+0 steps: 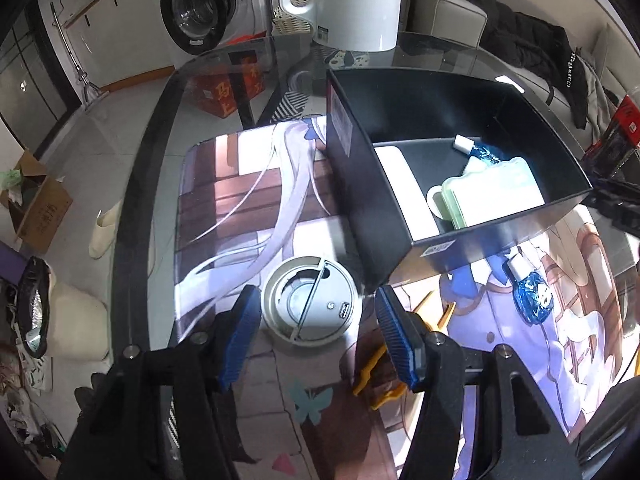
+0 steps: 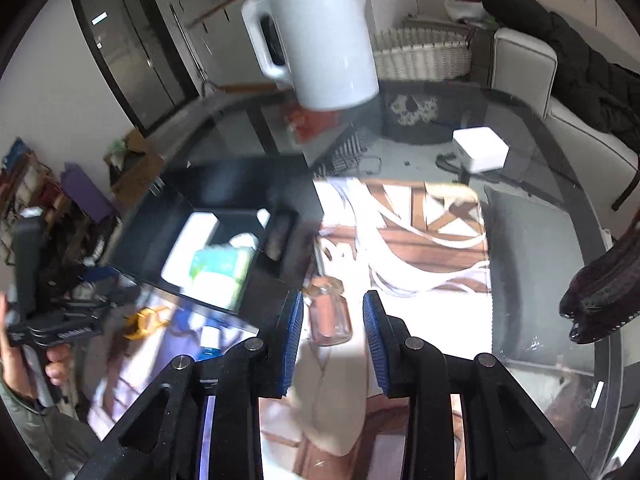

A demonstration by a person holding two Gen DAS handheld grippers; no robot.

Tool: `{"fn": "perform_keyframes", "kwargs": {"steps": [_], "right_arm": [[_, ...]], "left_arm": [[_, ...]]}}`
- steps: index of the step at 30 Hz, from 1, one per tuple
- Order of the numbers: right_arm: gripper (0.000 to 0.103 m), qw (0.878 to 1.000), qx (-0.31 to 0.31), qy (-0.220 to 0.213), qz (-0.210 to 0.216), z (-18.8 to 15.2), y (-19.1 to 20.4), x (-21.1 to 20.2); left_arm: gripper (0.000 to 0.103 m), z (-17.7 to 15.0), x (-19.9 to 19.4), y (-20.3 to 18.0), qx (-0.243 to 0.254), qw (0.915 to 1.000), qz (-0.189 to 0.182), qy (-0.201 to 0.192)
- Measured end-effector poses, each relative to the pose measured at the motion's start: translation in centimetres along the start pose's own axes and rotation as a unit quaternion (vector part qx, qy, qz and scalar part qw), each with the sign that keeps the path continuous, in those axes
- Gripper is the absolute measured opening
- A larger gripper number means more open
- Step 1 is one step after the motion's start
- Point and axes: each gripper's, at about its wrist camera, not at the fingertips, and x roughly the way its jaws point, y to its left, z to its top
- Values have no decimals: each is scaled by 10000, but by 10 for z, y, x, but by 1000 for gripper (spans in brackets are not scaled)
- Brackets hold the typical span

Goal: Organize rigid objects
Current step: 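Grasp the white cup lid with the left tool while the right grasps the screwdriver, then lower the cup lid and screwdriver into the black box and release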

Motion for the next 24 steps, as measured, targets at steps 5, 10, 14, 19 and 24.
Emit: {"fn": "perform_keyframes", "kwargs": {"steps": [5, 10, 14, 19, 24], "right_arm": [[33, 9996, -187, 175, -91, 3, 12, 25], [28, 9990, -332, 245, -199, -1, 20, 31], [27, 9993, -205, 264, -138, -4, 17, 29], [27, 9999, -41, 52, -99, -2, 10, 10], [27, 9996, 85, -276, -14, -1, 9, -17]], "left_arm": [[59, 1, 8, -3, 48, 9999, 72, 109], [53, 1, 8, -1, 6, 9999, 61, 94], [48, 1, 5, -2, -33, 9999, 129, 64], [48, -2, -8, 1, -83, 9999, -7, -82], [48, -3, -28, -2, -86, 9994, 46, -336]]}}
